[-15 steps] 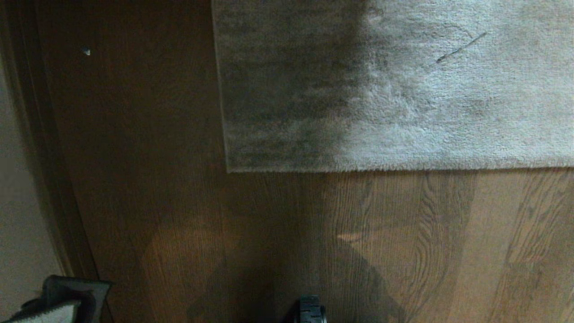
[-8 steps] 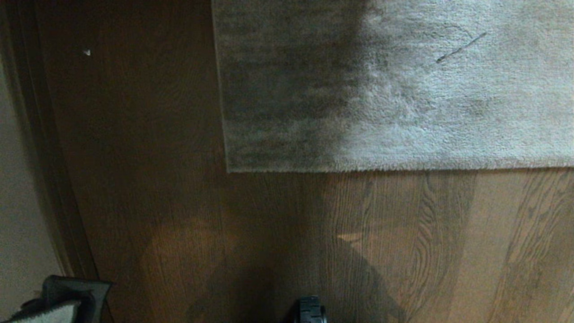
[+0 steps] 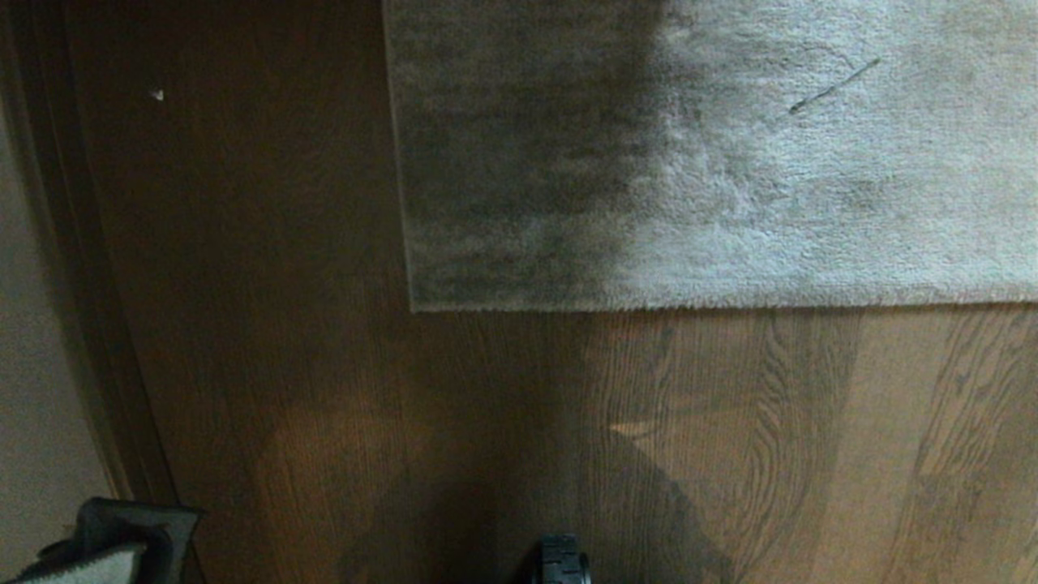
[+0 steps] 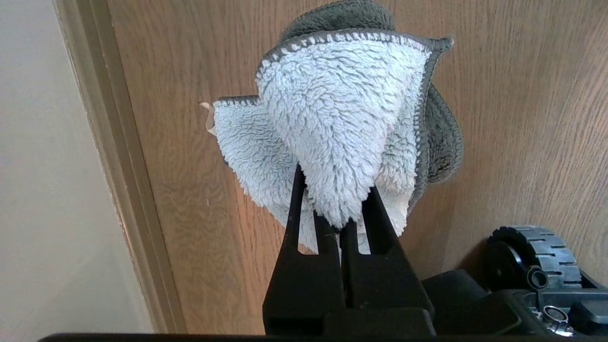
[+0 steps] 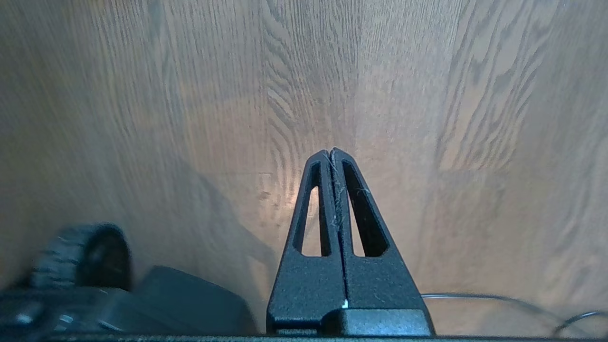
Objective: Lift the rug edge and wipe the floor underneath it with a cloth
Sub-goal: Lift up the carpet
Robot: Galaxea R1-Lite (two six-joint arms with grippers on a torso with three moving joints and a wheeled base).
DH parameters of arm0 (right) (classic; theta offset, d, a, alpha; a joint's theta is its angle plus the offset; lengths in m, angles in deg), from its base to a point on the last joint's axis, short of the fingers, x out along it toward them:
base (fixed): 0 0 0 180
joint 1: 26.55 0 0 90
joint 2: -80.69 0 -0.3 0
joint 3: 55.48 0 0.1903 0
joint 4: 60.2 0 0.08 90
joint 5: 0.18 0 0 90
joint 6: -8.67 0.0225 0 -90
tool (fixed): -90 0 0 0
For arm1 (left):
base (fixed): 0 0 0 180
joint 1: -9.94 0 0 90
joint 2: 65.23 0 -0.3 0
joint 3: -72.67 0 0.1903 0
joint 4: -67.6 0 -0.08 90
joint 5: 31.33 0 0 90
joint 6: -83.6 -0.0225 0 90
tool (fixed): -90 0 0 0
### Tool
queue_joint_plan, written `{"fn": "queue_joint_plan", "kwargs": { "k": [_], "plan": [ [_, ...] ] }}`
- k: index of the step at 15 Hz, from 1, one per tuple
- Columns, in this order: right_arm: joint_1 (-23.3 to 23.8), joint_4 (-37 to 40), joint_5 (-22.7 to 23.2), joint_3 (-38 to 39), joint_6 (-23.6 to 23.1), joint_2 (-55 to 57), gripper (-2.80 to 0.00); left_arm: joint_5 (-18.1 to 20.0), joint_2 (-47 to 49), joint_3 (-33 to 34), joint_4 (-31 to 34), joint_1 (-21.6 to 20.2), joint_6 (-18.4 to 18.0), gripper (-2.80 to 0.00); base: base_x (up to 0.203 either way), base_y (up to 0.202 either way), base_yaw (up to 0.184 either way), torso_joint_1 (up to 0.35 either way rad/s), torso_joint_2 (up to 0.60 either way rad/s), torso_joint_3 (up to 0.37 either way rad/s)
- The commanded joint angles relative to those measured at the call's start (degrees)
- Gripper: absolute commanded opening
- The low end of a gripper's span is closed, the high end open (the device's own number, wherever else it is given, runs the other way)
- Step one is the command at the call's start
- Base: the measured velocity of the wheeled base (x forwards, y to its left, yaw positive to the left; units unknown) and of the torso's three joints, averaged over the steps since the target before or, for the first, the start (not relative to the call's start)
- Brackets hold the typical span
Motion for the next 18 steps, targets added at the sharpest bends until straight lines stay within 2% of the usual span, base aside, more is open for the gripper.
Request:
{"fn": "queue_joint_plan", "kwargs": {
  "k": [1, 2, 3, 8, 14, 18],
  "plan": [
    [-0.02, -0.06, 1.61, 0.00, -4.31, -0.02, -2.80, 0.00, -0.02, 0.00, -0.02, -0.02, 0.02, -2.80, 0.000, 0.000, 0.000, 0.000, 0.00, 0.000],
    [-0.02, -0.17, 3.88, 0.00, -6.51, -0.02, -2.80, 0.05, -0.02, 0.00, -0.02, -0.01, 0.02, -2.80, 0.000, 0.000, 0.000, 0.000, 0.00, 0.000],
    [-0.02, -0.10, 3.81, 0.00, -6.76, -0.02, -2.80, 0.00, -0.02, 0.00, -0.02, 0.03, 0.02, -2.80, 0.000, 0.000, 0.000, 0.000, 0.00, 0.000],
    [-0.02, -0.01, 3.97, 0.00, -4.53, -0.02, -2.80, 0.00, -0.02, 0.00, -0.02, -0.02, 0.02, -2.80, 0.000, 0.000, 0.000, 0.000, 0.00, 0.000],
    [-0.02, -0.50, 4.35, -1.24, -5.41, 0.68, -2.80, 0.00, -0.02, 0.00, -0.02, -0.02, 0.02, -2.80, 0.000, 0.000, 0.000, 0.000, 0.00, 0.000],
    [-0.25, -1.11, 10.19, -6.21, -5.34, 10.26, -2.80, 0.00, -0.02, 0.00, -0.02, -0.02, 0.02, -2.80, 0.000, 0.000, 0.000, 0.000, 0.00, 0.000]
  ]
}}
